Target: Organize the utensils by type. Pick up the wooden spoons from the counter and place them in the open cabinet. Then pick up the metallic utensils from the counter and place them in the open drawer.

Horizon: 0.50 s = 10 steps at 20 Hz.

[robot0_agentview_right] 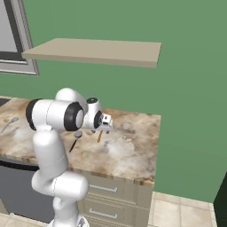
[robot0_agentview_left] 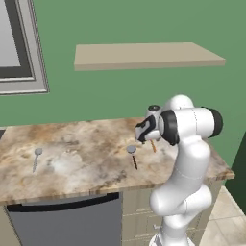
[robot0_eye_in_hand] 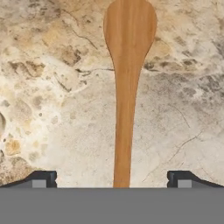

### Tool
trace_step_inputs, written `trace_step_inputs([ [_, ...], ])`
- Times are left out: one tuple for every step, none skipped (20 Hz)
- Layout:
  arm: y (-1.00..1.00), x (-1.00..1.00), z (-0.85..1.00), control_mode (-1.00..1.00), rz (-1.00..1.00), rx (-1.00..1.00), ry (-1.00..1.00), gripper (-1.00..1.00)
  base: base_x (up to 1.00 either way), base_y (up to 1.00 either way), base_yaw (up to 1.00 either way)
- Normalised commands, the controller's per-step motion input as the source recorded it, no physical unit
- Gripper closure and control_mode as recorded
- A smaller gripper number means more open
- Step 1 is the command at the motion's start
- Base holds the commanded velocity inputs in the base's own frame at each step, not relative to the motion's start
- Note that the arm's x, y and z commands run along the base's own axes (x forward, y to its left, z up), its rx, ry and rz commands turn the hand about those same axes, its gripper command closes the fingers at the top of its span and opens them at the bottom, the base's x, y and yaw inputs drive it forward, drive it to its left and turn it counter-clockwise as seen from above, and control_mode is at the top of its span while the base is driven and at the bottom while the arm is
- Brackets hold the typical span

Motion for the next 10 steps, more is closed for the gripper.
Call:
trace_step_inputs([
  [-0.06, 0.37, -0.21, -1.00, 0.00, 0.00, 0.05, -1.00, 0.00, 0.00, 0.00],
  [-0.11, 0.34, -0.23, -1.00, 0.00, 0.00, 0.06, -1.00, 0.00, 0.00, 0.00],
  [-0.15, 0.28, -0.27, -1.00, 0.00, 0.00, 0.04, -1.00, 0.00, 0.00, 0.00],
  [-0.17, 0.28, -0.29, -1.00, 0.00, 0.00, 0.04, -1.00, 0.00, 0.00, 0.00],
  [-0.14, 0.28, -0.30, -1.00, 0.00, 0.00, 0.03, -1.00, 0.00, 0.00, 0.00],
  [-0.13, 0.29, -0.30, -1.00, 0.00, 0.00, 0.05, -1.00, 0.00, 0.00, 0.00],
  [-0.14, 0.28, -0.29, -1.00, 0.00, 0.00, 0.05, -1.00, 0.00, 0.00, 0.00],
  [-0.17, 0.25, -0.28, -1.00, 0.00, 0.00, 0.06, -1.00, 0.00, 0.00, 0.00],
  [-0.17, 0.17, -0.32, -1.00, 0.00, 0.00, 0.08, -1.00, 0.00, 0.00, 0.00],
  [-0.12, 0.08, -0.40, -1.00, 0.00, 0.00, 0.10, -1.00, 0.00, 0.00, 0.00],
])
